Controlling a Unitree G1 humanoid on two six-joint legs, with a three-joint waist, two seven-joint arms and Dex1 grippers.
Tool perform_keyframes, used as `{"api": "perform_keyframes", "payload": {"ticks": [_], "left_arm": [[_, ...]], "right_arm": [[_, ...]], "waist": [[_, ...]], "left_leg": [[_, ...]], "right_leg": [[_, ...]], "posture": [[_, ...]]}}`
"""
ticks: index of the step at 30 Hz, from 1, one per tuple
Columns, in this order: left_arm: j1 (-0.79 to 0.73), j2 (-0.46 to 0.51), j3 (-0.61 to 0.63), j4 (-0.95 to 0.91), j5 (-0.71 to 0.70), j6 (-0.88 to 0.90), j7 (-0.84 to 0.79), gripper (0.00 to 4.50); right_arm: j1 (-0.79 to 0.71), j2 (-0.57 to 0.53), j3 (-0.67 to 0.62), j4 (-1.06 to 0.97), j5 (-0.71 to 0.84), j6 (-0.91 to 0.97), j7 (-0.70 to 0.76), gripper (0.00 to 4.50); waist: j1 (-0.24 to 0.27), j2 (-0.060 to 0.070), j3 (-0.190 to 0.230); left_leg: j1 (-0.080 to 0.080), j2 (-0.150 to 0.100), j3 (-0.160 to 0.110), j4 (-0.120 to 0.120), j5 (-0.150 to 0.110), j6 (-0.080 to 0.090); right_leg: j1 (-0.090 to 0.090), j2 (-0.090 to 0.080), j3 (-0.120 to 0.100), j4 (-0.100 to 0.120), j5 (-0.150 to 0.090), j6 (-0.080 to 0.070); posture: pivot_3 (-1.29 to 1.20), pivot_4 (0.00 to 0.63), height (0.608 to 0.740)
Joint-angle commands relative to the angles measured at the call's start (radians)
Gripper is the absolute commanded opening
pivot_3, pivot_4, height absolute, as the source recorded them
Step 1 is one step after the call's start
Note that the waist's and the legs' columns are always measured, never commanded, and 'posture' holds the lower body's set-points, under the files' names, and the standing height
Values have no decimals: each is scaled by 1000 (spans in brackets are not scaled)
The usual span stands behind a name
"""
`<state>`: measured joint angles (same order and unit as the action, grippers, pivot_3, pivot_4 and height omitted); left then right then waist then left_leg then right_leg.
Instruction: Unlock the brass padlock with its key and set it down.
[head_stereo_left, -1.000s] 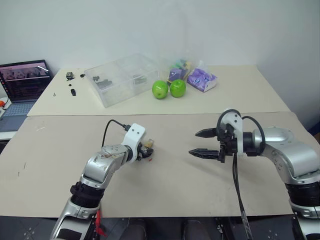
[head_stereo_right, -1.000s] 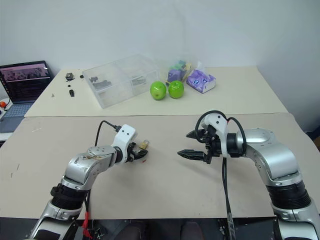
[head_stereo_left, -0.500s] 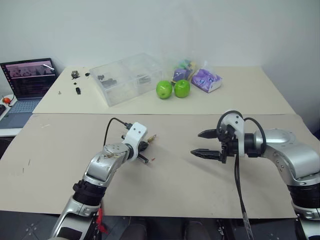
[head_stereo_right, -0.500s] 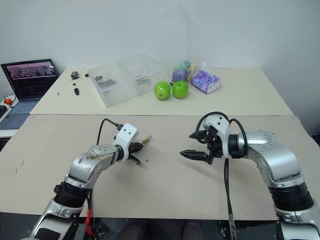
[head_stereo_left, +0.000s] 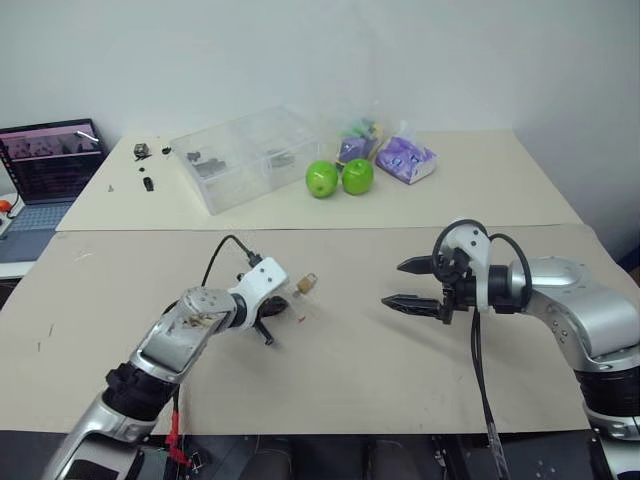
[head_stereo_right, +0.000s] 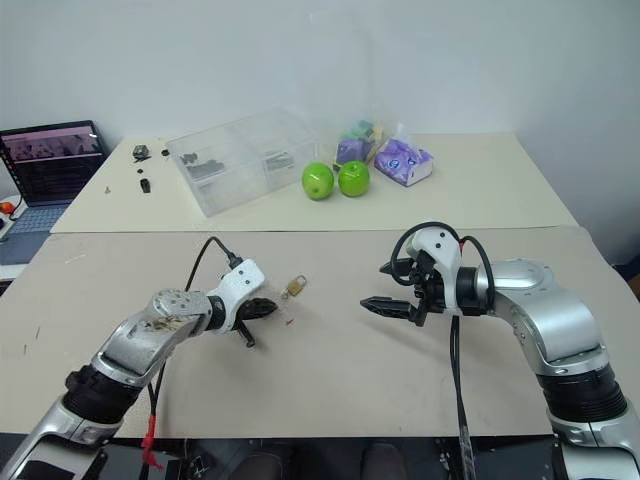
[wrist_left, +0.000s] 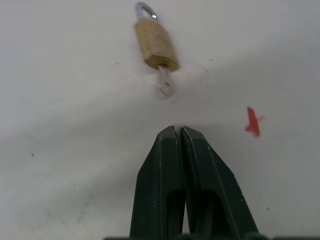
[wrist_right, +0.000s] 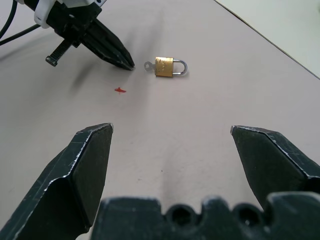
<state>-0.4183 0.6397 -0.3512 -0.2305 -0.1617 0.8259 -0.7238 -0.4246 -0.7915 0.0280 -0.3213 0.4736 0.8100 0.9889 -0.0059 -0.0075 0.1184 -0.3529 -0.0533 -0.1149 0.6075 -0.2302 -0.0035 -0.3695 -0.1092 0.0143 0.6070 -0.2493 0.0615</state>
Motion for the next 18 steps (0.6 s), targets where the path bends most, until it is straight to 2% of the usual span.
{"api": "perform_keyframes", "payload": {"ticks": [1, 8, 10, 13, 16, 18], "left_arm": [[-30, 10, -8, -57, -14, -30, -63, 173], [-88, -31, 31, -67, -58, 12, -93, 173], [-112, -57, 57, -37, -58, 27, -59, 173], [-160, -104, 96, 30, -43, 43, 4, 886], [-187, -139, 127, 62, -39, 72, 58, 2166], [-193, -167, 140, 95, -31, 98, 99, 2411]], "right_arm": [[1, 2, -11, -27, 3, -24, -17, 4500], [27, -9, -17, -40, 6, -22, -25, 4500], [29, -10, -16, -41, 7, -21, -26, 4500], [28, -12, -13, -36, 6, -24, -27, 4500], [26, -11, -10, -36, 6, -22, -28, 4500], [24, -11, -7, -33, 5, -24, -28, 4500]], "waist": [[1, 0, 0], [-2, 0, 0], [-5, 0, 0], [-6, -1, 0], [-11, -1, 0], [-8, -1, 0]], "left_leg": [[0, 0, 0, 0, 0, 0], [0, 0, 0, 0, 0, 0], [0, 0, 0, 0, 0, 0], [0, 0, 0, 1, 0, 0], [0, 0, 0, 1, 0, 0], [0, 0, 0, 1, 0, 1]], "right_leg": [[0, 0, 0, 0, 0, 0], [0, 0, 0, 0, 0, 0], [0, 0, 0, 0, 0, 0], [0, 0, 0, 1, 0, 0], [0, 0, 0, 1, 0, 0], [0, 0, 0, 1, 0, 1]], "posture": [[0, 150, 740], [0, 150, 740], [0, 150, 740], [0, 150, 740], [0, 150, 740], [0, 150, 740]]}}
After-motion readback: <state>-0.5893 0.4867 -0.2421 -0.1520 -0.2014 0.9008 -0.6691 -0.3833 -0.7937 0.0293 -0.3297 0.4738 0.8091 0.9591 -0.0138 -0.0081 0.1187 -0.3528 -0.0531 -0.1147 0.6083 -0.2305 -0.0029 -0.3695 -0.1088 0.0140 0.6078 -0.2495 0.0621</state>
